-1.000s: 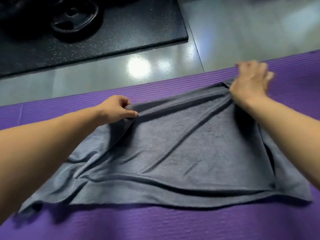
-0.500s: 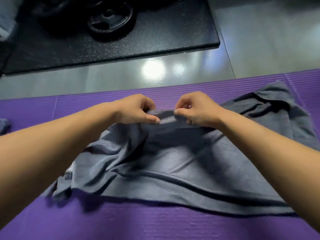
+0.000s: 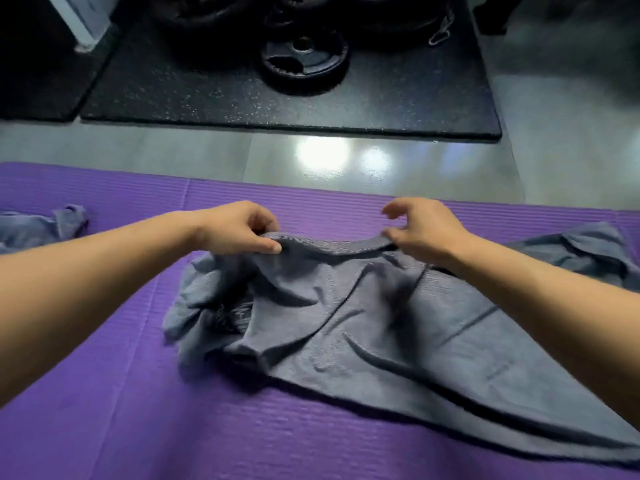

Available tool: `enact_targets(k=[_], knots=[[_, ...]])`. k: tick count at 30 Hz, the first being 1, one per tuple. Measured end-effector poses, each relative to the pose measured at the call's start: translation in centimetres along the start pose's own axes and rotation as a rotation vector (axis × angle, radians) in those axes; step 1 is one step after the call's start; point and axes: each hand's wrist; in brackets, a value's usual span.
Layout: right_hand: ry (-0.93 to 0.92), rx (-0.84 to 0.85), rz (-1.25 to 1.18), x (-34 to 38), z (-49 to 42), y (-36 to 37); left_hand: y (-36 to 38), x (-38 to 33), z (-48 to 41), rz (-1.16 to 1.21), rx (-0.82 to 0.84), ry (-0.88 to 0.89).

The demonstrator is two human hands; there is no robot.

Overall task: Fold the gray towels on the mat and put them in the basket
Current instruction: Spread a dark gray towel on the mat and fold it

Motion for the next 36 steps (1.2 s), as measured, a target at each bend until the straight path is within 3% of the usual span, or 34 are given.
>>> enact_targets(k=[2, 5, 8, 11, 18, 24, 27, 30, 32, 34, 36], knots=[[-0.193, 0.098, -0.143, 5.8, 0.4, -0.7, 0.6, 0.6, 0.7, 0.17, -0.003, 0.08], [-0.244, 0.276, -0.422, 11.9, 0.5, -0.2, 0.6, 1.1, 1.7, 0.299, -0.009, 0.177], [-0.256, 0.18, -0.38, 13.8, 0.0, 0.3, -0.8, 2.1, 3.2, 0.252, -0.024, 0.155], [-0.109, 0.085, -0.486, 13.5, -0.6, 0.6, -2.7, 4.3, 5.0, 0.199, -0.039, 0.065], [0.116, -0.104, -0.398, 12.4, -3.9, 2.2, -7.9, 10.1, 7.2, 0.179, -0.196, -0.094], [0.162, -0.041, -0.17, 14.9, -6.6, 4.2, -7.0, 15.1, 4.7, 0.643, -0.68, -0.108], [0.118, -0.004, -0.15, 17.3, -5.9, 5.5, -6.4, 16.0, 3.3, 0.694, -0.737, -0.157], [0.016, -0.009, -0.102, 19.0, -3.9, 7.3, -6.8, 16.4, 1.9, 0.667, -0.937, -0.156], [-0.026, -0.025, -0.098, 20.1, -2.3, 8.4, -7.0, 16.6, 1.4, 0.74, -1.044, -0.261], [-0.032, -0.027, -0.145, 20.8, -0.9, 9.5, -6.0, 16.5, 1.7, 0.787, -1.029, -0.397], [-0.046, 0.031, -0.179, 21.1, 0.4, 10.5, -4.1, 16.0, 3.2, 0.893, -0.887, -0.434]])
Point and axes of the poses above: each hand's wrist, its own z-axis away from the middle knuckle, its own y-axis out of the palm, x = y × z, and after that the axes turned 12 degrees about z, right-handed
